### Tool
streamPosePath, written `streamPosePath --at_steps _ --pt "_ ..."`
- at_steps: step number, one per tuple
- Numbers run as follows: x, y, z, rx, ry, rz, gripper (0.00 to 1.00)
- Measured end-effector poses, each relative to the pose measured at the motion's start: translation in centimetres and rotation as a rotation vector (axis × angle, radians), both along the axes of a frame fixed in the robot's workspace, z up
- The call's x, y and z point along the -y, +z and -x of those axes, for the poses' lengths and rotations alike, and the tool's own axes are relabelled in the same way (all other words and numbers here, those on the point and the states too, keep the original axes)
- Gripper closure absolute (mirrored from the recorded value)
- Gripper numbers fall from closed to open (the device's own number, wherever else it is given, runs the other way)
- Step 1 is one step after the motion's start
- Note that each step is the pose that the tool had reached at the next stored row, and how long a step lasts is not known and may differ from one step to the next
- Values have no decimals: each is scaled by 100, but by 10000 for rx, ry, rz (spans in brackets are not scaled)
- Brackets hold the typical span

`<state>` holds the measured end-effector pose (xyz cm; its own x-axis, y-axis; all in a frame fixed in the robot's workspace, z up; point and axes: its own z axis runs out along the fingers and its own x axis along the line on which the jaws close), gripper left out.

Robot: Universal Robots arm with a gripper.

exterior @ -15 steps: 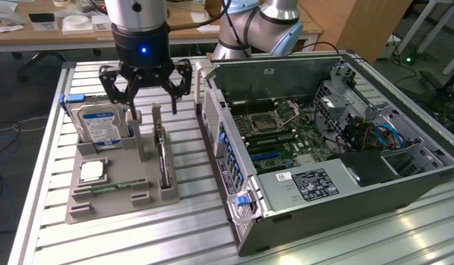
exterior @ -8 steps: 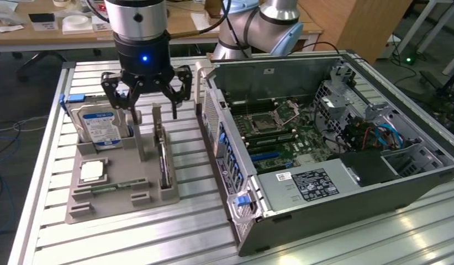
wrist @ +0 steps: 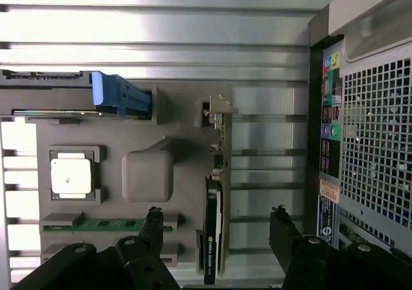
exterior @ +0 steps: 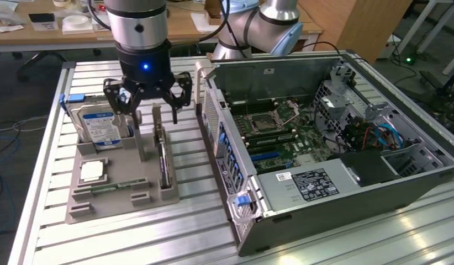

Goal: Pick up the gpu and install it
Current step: 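Pick up the gpu and move the gpu toward the slot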

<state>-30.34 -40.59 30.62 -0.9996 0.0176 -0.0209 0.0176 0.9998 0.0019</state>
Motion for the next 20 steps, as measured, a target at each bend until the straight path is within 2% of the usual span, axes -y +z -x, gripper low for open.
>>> streamPosePath --at_steps 13,17,20 --pt "14 -156 0 6 -157 77 24" --pt "14 -193 0 11 -201 119 24" --pt "31 -221 1 11 -222 143 24"
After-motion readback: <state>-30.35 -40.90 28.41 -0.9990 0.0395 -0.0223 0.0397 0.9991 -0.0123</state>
